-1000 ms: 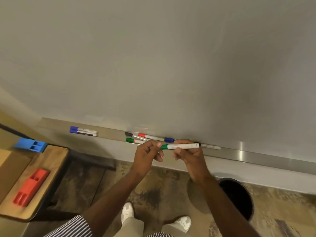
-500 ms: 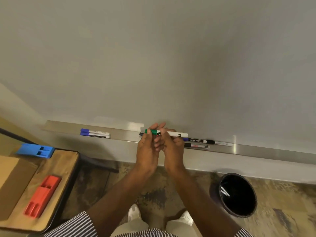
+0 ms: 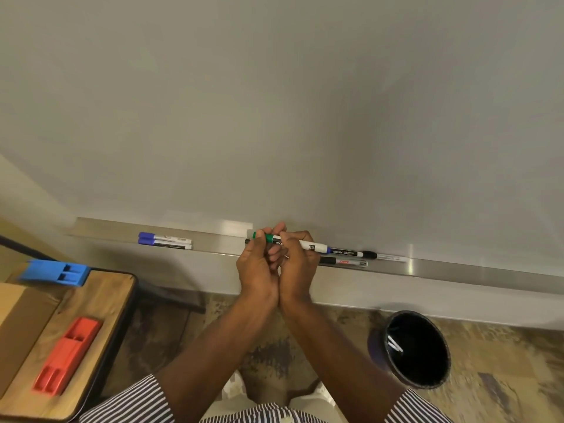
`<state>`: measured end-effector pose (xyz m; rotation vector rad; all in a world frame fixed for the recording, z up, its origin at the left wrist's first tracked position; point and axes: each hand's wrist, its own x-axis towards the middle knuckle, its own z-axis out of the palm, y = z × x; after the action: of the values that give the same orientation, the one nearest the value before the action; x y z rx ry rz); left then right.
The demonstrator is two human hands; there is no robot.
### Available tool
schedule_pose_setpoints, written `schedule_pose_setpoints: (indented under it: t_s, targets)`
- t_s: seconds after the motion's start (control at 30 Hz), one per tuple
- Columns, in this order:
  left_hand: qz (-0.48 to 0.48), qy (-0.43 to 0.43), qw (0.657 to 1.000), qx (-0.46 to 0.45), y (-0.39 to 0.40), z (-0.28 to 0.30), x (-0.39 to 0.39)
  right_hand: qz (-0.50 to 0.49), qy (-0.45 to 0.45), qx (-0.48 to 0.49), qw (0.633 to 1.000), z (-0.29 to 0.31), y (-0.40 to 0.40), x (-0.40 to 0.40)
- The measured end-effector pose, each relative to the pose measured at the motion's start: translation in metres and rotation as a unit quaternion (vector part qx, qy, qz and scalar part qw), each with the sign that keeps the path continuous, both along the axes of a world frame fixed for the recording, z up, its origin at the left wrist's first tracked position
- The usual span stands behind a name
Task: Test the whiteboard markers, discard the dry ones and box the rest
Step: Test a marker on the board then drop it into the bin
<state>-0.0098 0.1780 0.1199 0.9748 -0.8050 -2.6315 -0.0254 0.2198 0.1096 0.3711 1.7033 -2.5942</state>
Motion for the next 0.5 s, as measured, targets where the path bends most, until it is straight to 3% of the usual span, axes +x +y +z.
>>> schedule_pose_setpoints:
  t_s: [0.2, 0.3, 0.4, 0.5]
  targets:
    - [0.006, -0.015, 1.0, 0.001, 0.0, 0.003, 0.006, -0.014, 0.005, -0.023, 1.0, -0.001, 0.0, 0.005]
    - [0.008, -0.036, 0.999, -0.023, 0.005, 0.013, 0.01, -0.034, -0.045, -0.062, 0.996, 0.002, 0.0, 0.01]
    - [0.061, -0.05, 0.997, 0.021, -0.003, 0.017, 0.004, -0.112, -0.139, -0.139, 0.974, 0.012, 0.006, 0.002]
    - [0.084, -0.037, 0.996, 0.02, -0.017, 0.014, -0.004, -0.155, -0.139, -0.182, 0.961, 0.022, 0.015, -0.014]
